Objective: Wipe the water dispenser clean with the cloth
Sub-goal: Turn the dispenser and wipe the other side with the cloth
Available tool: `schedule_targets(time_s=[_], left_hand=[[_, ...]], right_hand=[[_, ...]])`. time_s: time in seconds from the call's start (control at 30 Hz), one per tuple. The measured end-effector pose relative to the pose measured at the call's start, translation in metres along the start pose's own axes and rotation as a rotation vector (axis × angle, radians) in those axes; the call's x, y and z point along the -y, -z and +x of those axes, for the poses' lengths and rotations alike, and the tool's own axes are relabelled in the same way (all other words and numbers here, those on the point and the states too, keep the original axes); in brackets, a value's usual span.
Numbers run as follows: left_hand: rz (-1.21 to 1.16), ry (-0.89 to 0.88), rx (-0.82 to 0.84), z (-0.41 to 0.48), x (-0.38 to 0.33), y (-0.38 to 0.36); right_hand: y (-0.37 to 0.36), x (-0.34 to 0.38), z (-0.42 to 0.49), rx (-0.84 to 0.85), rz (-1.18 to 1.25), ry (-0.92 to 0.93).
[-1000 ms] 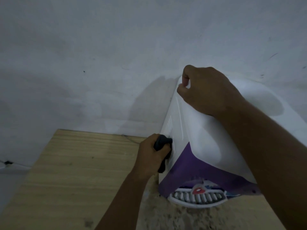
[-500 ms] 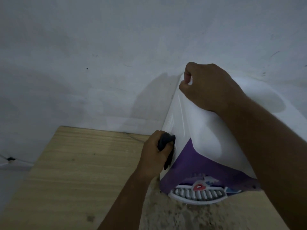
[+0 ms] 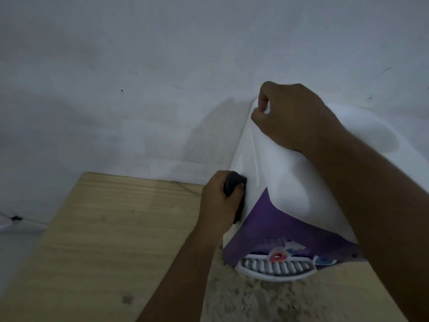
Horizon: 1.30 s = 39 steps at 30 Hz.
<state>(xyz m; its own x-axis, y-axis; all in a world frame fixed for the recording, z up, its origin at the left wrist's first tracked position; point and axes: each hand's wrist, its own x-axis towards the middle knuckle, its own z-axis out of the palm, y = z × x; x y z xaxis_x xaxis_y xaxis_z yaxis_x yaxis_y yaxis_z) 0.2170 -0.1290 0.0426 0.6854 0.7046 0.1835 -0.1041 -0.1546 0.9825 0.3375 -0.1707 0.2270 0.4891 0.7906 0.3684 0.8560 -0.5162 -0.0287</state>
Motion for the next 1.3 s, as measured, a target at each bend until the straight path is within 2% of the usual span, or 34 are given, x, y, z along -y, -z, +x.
schedule_targets(time_s=[0.1,0.23,0.33,0.43,0.63,0.97,1.1,1.3], left_hand=[[-0.072,0.028,-0.012,-0.006,0.002,-0.003],[-0.064,0.023,0.124,-0.015,0.007,0.011],[-0.087,0.006,0.158,-0.02,0.005,0.018],[-0.088,0.008,0.124,-0.023,0.003,0.014],[-0.055,0.005,-0.044,-0.003,-0.005,-0.006],[-0.237,-0.144,0.003,-0.02,-0.034,-0.002],[-0.191,-0.221,0.033,-0.041,-0.02,0.001],[-0.009,-0.089,0.025,-0.053,0.027,0.002]], right_hand=[[0.0,0.0,0.0,-0.001,-0.003,0.012],[0.0,-0.001,0.001,0.008,0.01,-0.003],[-0.001,-0.001,0.001,0.005,0.004,-0.005],[-0.002,-0.002,0.001,0.001,-0.003,0.001],[-0.002,-0.003,0.002,0.011,0.007,-0.006],[0.0,-0.003,0.002,0.021,0.014,-0.016],[-0.002,-0.002,0.001,0.008,0.008,-0.002],[-0.003,-0.002,0.0,0.0,-0.001,0.005]])
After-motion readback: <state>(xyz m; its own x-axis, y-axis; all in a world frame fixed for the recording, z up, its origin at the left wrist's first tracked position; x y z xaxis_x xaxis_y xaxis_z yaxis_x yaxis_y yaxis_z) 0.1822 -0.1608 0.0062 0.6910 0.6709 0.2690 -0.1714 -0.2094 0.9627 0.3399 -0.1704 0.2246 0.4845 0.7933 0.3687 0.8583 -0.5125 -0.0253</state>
